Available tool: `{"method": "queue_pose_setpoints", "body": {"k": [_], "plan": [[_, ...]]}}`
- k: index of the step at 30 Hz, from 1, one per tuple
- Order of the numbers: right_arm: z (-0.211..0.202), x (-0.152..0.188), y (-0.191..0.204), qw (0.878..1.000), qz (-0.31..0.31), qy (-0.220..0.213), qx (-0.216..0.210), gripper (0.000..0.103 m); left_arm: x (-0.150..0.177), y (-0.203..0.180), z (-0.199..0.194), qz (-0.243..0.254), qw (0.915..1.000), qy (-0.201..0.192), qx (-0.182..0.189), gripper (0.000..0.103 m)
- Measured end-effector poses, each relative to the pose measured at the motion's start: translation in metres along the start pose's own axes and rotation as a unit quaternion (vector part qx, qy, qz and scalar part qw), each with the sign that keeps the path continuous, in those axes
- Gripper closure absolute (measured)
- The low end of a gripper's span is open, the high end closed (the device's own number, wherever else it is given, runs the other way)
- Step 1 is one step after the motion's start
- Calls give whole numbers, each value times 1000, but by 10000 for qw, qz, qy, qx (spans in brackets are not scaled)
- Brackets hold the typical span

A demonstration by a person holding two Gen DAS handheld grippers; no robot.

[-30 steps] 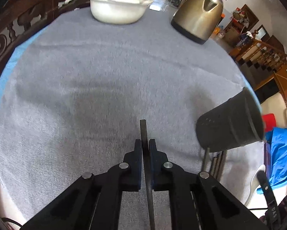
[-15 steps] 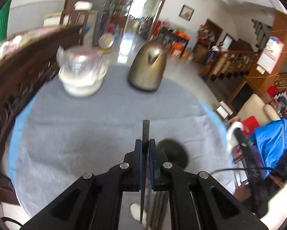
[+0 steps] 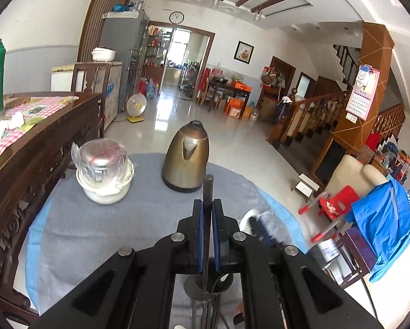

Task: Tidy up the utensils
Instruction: 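Lower the black stick into the gray holder with the left tool while the right tool drops the spoon in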

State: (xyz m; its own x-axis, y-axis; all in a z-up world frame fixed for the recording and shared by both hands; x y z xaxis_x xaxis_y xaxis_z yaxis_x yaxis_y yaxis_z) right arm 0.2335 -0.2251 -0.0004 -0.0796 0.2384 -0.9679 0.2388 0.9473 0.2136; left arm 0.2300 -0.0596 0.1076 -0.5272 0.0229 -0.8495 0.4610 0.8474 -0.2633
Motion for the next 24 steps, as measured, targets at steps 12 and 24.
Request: {"method": "queue_pose_setpoints", "body": {"k": [12, 24], "plan": [[-18, 29, -7, 9986, -354, 281, -287, 99, -5, 0, 5, -26, 9999, -161, 27, 97], [-57, 37, -28, 9936, 50, 946, -620, 92, 59, 16, 58, -103, 9952, 965, -135, 95]]}}
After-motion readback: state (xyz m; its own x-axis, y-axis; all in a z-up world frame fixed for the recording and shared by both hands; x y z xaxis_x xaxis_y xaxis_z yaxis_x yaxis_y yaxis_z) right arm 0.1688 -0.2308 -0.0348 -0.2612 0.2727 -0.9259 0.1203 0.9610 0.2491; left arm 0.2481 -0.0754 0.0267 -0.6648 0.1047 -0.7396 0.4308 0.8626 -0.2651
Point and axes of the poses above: each gripper's, at about its wrist camera, not at the fingertips, and z roughly the way its jaws point, y to its left, x to its underside, the point moved 6 cm from there along z, roughly the way its jaws point, and after that the axes turned 3 degrees about -y, right-handed, at the moved point
